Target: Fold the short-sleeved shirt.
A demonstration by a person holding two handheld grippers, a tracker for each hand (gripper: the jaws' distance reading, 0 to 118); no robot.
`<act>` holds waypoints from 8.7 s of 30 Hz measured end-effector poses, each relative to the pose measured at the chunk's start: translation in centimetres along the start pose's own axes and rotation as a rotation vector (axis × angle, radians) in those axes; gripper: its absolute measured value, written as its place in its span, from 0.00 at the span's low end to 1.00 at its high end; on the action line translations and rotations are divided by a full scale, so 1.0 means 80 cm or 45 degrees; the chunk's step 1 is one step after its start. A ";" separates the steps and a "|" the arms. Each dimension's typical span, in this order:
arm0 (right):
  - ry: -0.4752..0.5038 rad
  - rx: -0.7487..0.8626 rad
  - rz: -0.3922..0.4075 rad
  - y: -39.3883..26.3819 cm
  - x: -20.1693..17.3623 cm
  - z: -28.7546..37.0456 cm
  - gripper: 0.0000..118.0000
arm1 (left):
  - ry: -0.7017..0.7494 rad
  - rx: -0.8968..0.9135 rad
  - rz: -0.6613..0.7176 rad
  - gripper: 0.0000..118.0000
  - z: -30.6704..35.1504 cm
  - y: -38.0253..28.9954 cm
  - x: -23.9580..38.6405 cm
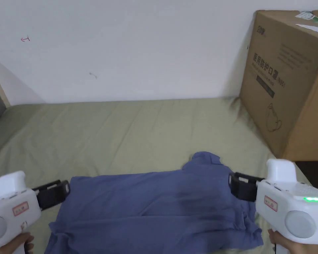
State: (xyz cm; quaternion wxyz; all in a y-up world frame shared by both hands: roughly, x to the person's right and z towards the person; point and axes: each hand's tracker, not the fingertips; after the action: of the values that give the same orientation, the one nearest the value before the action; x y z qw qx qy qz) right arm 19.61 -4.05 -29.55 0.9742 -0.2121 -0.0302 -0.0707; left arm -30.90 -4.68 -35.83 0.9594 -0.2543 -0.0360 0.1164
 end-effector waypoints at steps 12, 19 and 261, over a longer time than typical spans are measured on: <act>-0.126 0.354 0.155 -0.008 -0.051 0.125 0.00 | 0.008 0.448 -0.241 0.00 0.119 -0.023 0.075; -0.128 0.353 0.174 -0.015 -0.054 0.124 0.00 | -0.009 0.338 -0.203 0.00 0.097 -0.041 0.067; -0.081 0.237 0.282 -0.046 -0.122 0.077 0.00 | -0.256 -0.693 0.447 0.94 0.031 -0.149 -0.174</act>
State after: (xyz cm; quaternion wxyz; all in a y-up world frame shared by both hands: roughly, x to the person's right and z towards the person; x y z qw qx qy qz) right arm 9.24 -3.59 -23.33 0.9901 -0.1250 -0.0441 0.0471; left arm -42.28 -16.92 -27.91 0.8133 -0.4907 -0.1157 0.2905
